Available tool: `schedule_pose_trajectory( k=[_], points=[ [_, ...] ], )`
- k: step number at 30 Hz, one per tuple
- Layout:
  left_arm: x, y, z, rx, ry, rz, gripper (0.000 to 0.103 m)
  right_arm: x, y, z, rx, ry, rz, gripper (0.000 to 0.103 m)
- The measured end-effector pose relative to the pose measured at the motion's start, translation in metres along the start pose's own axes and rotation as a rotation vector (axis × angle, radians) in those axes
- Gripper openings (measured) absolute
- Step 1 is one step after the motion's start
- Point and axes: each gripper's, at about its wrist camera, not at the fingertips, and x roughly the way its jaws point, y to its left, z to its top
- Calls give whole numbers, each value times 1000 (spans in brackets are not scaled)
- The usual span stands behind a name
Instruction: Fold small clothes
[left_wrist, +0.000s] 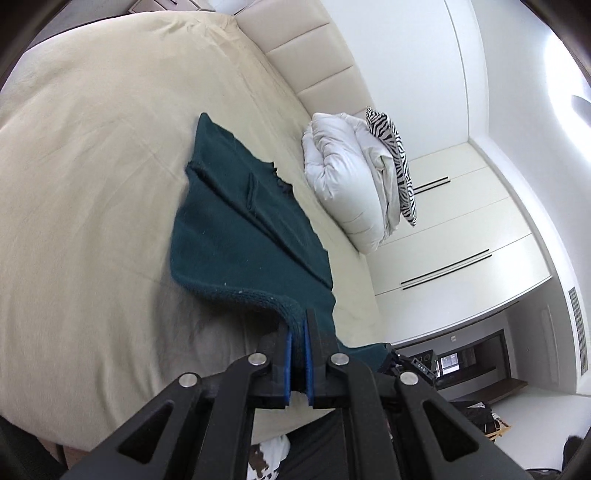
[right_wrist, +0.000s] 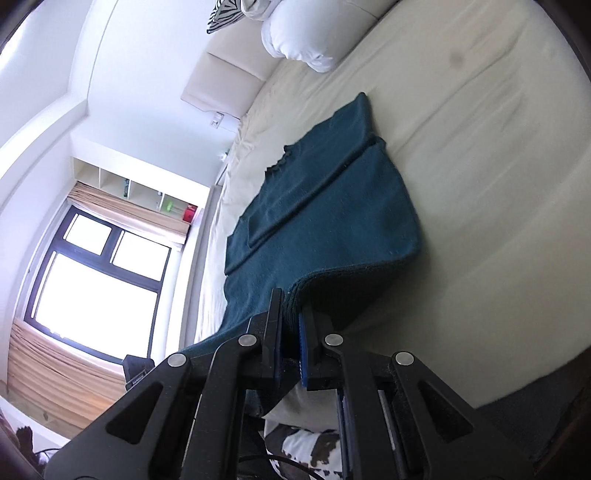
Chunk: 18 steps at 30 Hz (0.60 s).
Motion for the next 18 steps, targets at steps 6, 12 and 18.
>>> schedule_pose_trajectory(
  k=[6,12,18],
  points=[
    [19,-3,54,-14,-64,-24,6,17,16,53,2,-89,19,6],
    [52,-4,108,-28,-99,-21,6,45,20,114,-6,-139,-14,6],
    [89,7,161,-43,-119,23,6,97,24,164,-22,-154,-73,6]
  ],
)
